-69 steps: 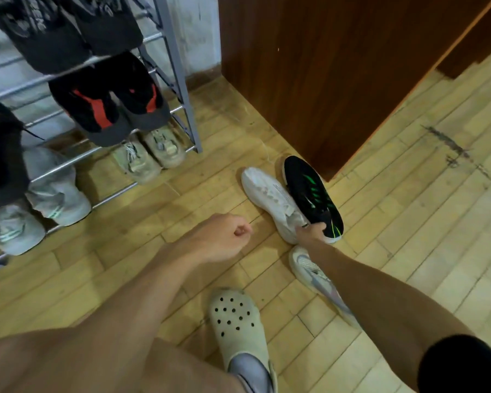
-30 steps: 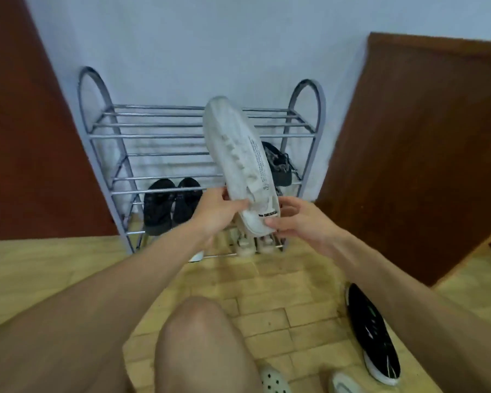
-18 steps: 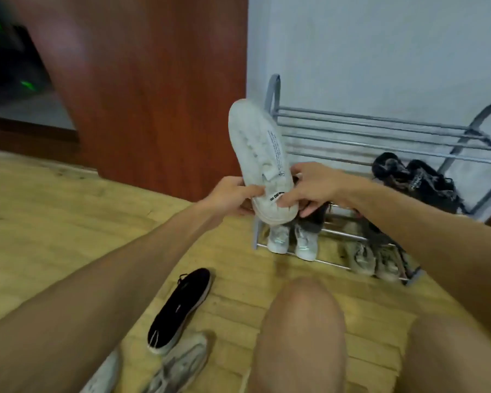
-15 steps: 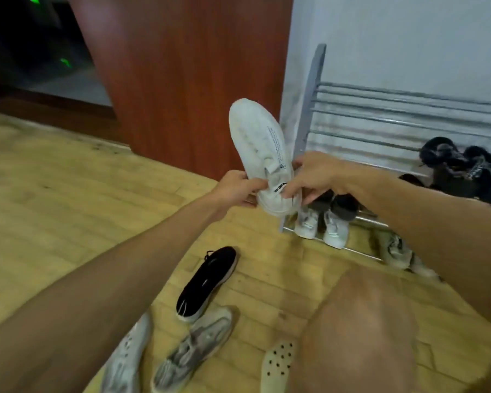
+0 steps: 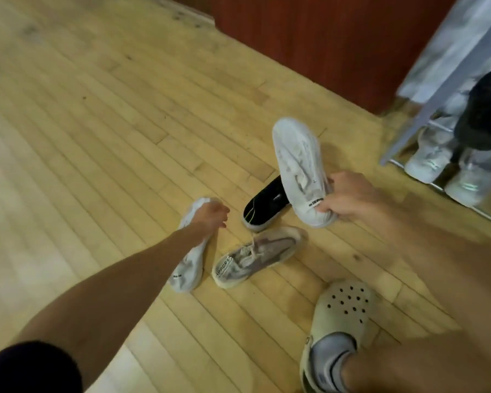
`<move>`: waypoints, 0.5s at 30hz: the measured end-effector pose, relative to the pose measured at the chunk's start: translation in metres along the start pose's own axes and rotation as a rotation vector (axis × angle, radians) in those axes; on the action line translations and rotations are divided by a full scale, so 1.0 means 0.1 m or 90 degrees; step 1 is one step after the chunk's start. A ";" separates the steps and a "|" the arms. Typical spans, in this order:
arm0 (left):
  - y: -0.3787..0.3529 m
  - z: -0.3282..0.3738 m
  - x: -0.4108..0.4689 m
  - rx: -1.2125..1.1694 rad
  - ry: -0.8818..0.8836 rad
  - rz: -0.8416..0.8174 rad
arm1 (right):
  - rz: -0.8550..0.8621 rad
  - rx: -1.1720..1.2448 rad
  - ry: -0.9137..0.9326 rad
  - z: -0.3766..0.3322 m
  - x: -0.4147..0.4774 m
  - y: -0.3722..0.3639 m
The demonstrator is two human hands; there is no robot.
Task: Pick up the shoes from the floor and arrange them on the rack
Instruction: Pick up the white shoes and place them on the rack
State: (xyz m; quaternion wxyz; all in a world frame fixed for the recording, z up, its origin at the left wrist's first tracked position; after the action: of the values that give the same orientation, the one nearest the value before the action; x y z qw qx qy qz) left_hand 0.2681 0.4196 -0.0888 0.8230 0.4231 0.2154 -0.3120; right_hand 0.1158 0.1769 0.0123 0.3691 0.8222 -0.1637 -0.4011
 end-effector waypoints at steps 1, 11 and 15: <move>0.05 -0.25 0.01 0.069 0.017 0.042 | 0.000 -0.049 0.005 0.02 -0.01 -0.11; -0.03 -1.92 -0.33 -0.246 0.393 0.141 | -0.059 -0.208 0.090 0.06 -0.17 -0.90; -0.12 -1.90 -0.37 -0.262 0.378 0.107 | -0.067 -0.274 0.114 0.08 -0.25 -0.86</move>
State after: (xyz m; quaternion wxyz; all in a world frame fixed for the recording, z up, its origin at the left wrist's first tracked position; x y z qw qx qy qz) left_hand 0.2154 0.5844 -0.1771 0.8156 0.3367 0.4672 -0.0569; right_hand 0.0922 0.2455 -0.0414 0.5275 0.7642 0.0021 -0.3711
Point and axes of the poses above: each hand's wrist, its own x-axis towards the middle knuckle, its own y-axis out of the back of the hand, z = x × y, the point moved 7 cm from there along x, towards the middle knuckle, and after that the axes turned 2 degrees about x, right-handed, at the moved point
